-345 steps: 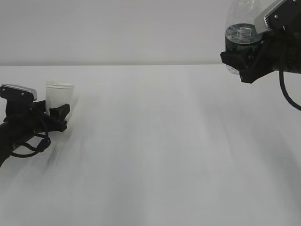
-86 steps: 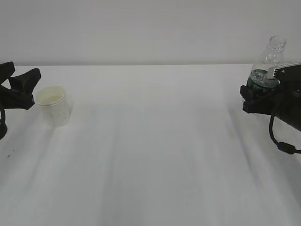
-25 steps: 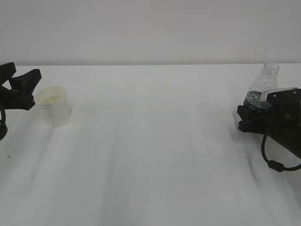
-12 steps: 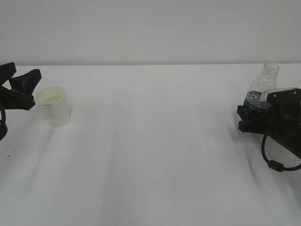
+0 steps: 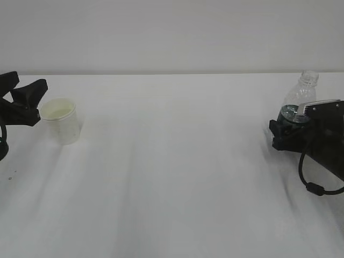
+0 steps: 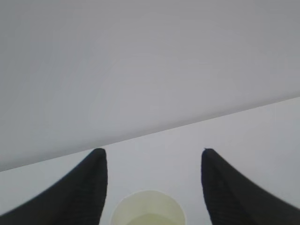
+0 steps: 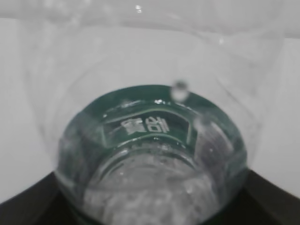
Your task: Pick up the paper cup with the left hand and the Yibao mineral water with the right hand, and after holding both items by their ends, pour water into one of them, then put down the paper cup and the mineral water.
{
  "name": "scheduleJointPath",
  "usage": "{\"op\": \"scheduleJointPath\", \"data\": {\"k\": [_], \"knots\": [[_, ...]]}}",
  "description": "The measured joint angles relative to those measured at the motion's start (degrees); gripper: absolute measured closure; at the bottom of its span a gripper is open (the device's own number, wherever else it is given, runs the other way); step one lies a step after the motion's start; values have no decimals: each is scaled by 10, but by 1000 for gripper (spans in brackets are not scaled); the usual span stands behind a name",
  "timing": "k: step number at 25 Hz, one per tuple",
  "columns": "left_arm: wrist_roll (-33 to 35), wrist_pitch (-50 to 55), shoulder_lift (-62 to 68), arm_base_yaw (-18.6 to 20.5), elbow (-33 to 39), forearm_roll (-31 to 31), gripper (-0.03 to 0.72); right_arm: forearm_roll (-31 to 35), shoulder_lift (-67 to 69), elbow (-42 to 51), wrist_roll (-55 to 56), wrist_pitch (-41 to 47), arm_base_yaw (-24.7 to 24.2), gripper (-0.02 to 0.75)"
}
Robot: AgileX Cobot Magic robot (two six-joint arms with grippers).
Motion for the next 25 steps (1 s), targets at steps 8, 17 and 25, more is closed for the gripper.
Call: {"op": "scheduleJointPath", "data": {"k": [8, 17, 25], "knots": [[0, 0, 0, 0, 0, 0, 229, 0, 0, 0, 0, 0, 0, 145], [0, 0, 0, 0, 0, 0, 230, -1, -8, 17, 0, -23, 0, 143], [0, 0, 0, 0, 0, 0, 231, -1, -28, 38, 0, -30, 0, 143]]}}
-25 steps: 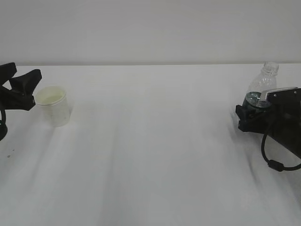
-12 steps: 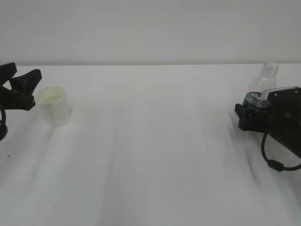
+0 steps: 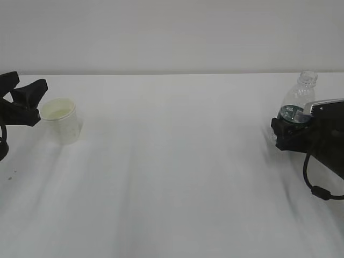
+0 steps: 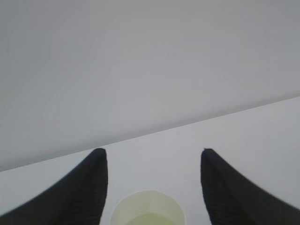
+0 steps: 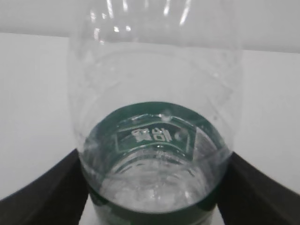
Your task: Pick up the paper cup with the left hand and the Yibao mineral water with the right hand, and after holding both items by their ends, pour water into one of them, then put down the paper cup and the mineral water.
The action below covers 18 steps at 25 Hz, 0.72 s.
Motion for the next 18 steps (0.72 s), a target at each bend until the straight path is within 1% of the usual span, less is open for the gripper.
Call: {"op": "scheduleJointPath", "data": {"k": [18], "knots": [[0, 0, 0, 0, 0, 1, 231, 2, -73, 73, 0, -2, 0, 144]]}}
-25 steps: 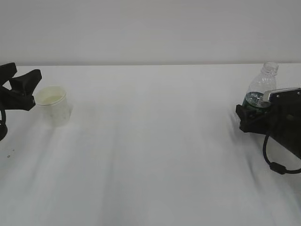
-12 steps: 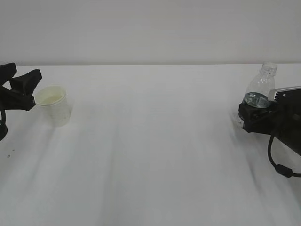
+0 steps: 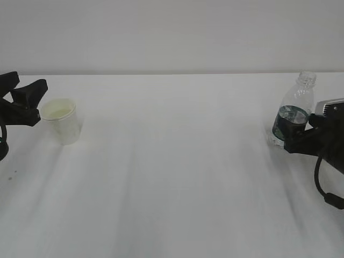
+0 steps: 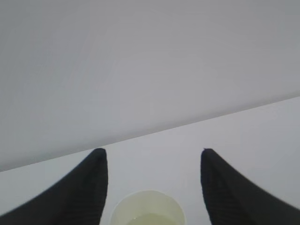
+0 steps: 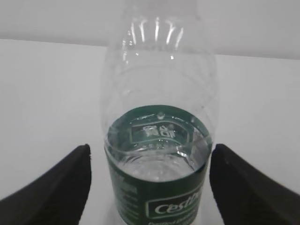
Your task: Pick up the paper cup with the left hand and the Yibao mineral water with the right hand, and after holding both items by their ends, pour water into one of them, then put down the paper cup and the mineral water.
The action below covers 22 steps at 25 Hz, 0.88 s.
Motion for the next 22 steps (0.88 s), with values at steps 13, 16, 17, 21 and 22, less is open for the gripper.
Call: {"op": "scheduleJointPath", "data": {"k": [13, 16, 17, 21, 22], "knots": [[0, 0, -14, 0, 0, 0, 232, 0, -56, 46, 0, -1, 0, 144], [0, 13, -30, 0, 0, -1, 232, 0, -66, 52, 0, -2, 0, 144], [0, 21, -34, 0, 0, -2, 232, 0, -69, 53, 0, -2, 0, 144], [1, 42, -49, 0, 0, -2, 232, 0, -85, 62, 0, -2, 0, 144], [2, 45, -54, 0, 0, -2, 232, 0, -89, 64, 0, -2, 0, 144]]}}
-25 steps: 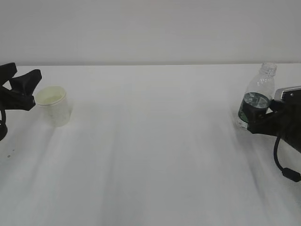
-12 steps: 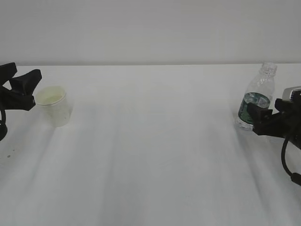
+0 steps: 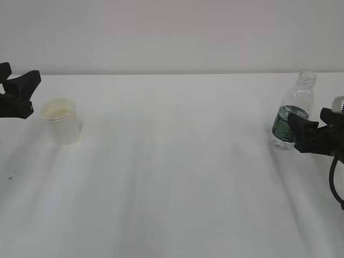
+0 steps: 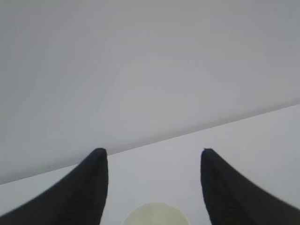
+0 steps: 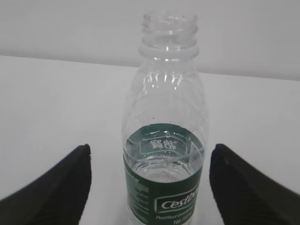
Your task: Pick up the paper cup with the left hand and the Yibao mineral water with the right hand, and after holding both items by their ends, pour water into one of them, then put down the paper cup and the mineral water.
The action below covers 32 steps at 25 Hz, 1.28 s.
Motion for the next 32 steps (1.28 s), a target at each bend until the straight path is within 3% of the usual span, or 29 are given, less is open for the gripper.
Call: {"op": "scheduleJointPath", "data": {"k": [13, 32], "knots": [[2, 76, -90, 0, 0, -1, 232, 0, -82, 18, 7, 0, 0, 145], [4, 199, -271, 0, 5, -3, 232, -3, -232, 20, 20, 120, 0, 145]]}}
